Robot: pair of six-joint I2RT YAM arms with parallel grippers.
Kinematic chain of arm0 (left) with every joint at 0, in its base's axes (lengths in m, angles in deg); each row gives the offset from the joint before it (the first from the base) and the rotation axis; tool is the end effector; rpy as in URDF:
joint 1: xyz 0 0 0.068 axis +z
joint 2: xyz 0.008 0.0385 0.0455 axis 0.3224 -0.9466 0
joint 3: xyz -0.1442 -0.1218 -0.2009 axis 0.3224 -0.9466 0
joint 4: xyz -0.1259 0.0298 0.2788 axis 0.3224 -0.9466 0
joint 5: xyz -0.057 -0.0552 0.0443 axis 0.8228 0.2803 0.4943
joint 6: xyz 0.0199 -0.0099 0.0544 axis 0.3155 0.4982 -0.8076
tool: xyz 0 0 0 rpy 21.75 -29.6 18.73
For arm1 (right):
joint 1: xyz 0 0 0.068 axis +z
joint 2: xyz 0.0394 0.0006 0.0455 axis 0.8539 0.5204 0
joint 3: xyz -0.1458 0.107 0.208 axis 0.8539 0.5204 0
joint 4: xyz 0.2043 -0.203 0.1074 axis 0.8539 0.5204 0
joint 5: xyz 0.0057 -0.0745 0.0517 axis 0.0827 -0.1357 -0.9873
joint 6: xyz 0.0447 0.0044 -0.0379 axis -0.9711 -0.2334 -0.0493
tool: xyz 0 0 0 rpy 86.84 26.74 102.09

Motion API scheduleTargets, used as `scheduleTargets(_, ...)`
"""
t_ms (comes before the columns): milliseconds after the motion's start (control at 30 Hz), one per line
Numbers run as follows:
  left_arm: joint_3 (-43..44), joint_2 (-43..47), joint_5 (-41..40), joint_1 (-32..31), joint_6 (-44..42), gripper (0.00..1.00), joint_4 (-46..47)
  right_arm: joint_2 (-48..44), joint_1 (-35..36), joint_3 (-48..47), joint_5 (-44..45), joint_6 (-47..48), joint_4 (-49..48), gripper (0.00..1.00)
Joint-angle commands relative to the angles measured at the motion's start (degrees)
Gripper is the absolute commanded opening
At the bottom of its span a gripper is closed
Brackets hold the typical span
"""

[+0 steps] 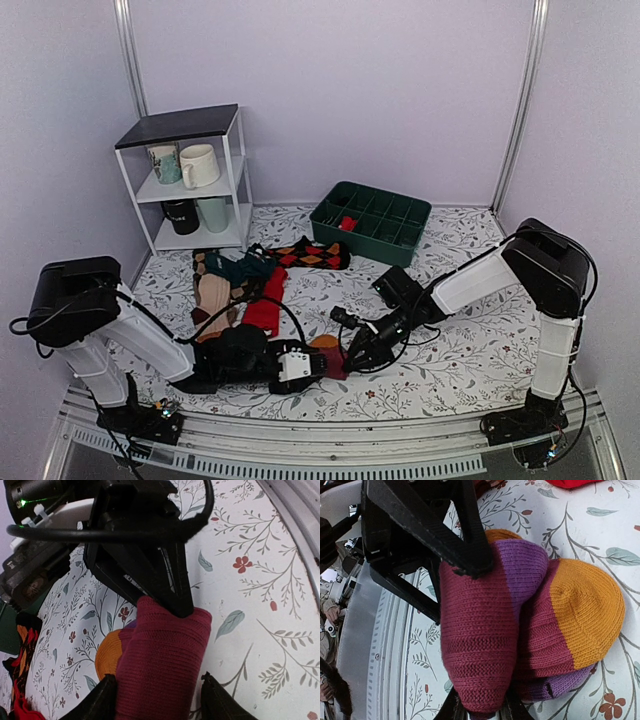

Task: Roll the socks
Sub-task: Roll a pair of socks at the center of the board.

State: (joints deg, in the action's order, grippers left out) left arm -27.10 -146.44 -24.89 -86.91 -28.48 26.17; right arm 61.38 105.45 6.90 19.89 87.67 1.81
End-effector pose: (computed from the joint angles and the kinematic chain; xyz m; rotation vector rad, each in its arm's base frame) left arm 0.1136 -0.2763 0.0591 1.5248 1.4073 -0.3712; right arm 0.2317 0.2959 0.0523 -1.6098 2.0248 1.3853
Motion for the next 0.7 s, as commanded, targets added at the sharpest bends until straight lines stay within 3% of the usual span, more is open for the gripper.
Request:
scheduleTargets(0,1.26,-1.46,-0.21,0.71,3.31,0.56,-5.01,3.66,0.35,1.43,5.03,0.62,6.64,0.18)
scheduleTargets(100,1.92,-1.89,1.01,0.69,4.29,0.51,-6.61,4.00,0.35,1.03,4.74,0.45,7.06,0.18)
scheduleTargets(200,3.03,-2.63,1.69,0.69,5.51,0.36,-8.86,4.08,0.33,0.37,4.51,0.19,8.33,0.18)
scheduleTargets(367,3.54,-3.89,2.34,0.77,8.48,0.32,-10.67,3.02,0.34,0.22,4.31,0.03,9.27,0.18)
scheduleTargets(400,3.71,-4.03,2.70,0.75,9.17,0.26,-11.42,3.08,0.33,0.02,4.26,-0.05,9.45,0.18)
scheduleTargets(467,4.76,-4.55,3.58,0.79,10.57,0.00,-13.88,3.24,0.36,-0.62,4.26,-0.55,9.65,0.18)
scheduleTargets(567,5.97,-4.52,5.28,0.77,13.63,0.00,-18.26,2.50,0.32,-1.52,4.07,-1.10,9.83,0.19)
scheduleTargets(667,6.54,-3.96,6.98,1.48,18.85,0.00,-21.61,-0.01,0.36,-2.13,5.91,-1.44,9.38,0.27)
